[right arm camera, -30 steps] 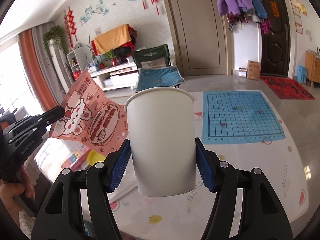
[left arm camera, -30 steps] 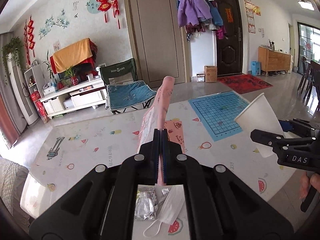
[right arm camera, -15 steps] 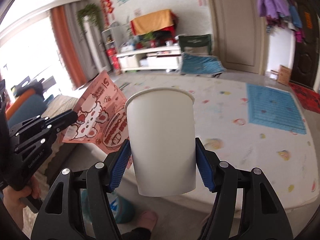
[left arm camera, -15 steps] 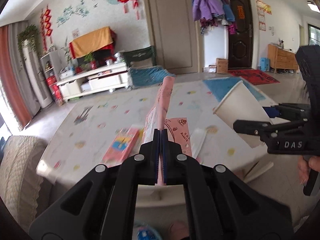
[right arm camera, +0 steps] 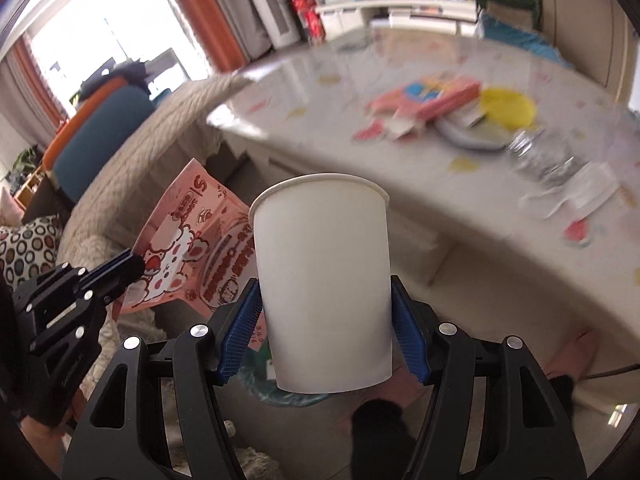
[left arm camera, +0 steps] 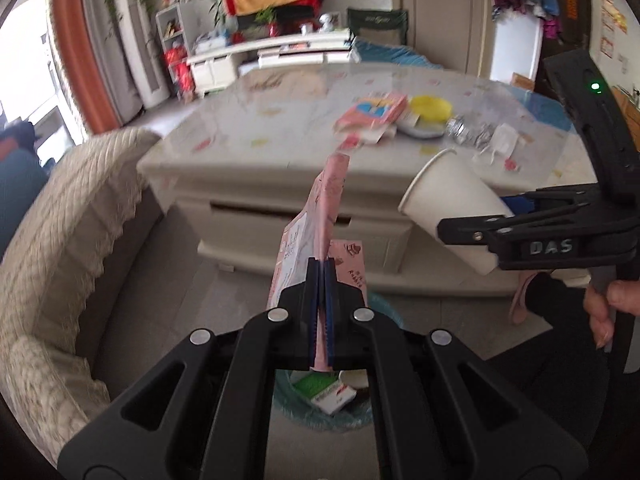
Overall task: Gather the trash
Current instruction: 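Carry both items over the trash bin and open both grippers to drop them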
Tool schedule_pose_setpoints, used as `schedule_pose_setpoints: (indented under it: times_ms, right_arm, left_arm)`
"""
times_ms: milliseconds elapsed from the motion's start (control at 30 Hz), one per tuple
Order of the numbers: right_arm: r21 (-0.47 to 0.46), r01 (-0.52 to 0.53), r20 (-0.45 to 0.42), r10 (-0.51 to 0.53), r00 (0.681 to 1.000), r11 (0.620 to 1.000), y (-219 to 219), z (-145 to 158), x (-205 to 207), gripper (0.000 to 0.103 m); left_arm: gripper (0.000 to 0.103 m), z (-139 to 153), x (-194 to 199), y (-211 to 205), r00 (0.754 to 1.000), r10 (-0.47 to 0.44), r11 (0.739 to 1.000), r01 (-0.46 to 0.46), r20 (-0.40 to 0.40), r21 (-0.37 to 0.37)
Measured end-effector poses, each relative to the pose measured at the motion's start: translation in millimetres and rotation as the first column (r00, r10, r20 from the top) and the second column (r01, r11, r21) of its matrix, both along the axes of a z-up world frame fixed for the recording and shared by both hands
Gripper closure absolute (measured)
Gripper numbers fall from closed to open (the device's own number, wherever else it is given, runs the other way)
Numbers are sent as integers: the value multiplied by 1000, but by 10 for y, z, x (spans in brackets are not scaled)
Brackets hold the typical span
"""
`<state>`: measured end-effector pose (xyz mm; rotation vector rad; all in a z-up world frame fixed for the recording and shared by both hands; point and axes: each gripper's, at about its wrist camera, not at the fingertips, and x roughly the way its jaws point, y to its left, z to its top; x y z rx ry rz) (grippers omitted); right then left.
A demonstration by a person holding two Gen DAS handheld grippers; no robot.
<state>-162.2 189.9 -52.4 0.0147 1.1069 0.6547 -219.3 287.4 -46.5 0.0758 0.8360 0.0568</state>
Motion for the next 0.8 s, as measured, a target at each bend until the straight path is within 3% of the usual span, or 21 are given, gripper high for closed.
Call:
schedule_pose_setpoints:
  times_ms: [200,367,500,567,633,800]
  right_arm:
    - [-62,-55,-157,44,987,997,573,-818,-81,39]
    - [-67,-62,-194,48,980,996,734,-1035,-148,39]
    - [-70,-50,-196,36,980,996,633,-1056,-43,39]
    - [-71,-48,-194,34,980,996,561,-1038,2,39]
    - [-75,-47,-194,32,980,996,539,-1059,47,39]
    - [-77,-53,-202,37,979,996,570,-1128,95,39]
  left_arm:
    - [102,-645,-7,223,993,53,998,-54,-102,-9]
    - [101,-1080,23,375,981,79,996,-87,-175,-35]
    - [93,-1431,69,427,970,92,994,-102,-226,-36]
    - [76,-1573,79,386,963,81,996,-89,-256,-21]
    - [36,-1617,73,348,961,86,996,-92,-263,-12]
    - [31,-1529,-1,338,966,119,993,-119,-231,12]
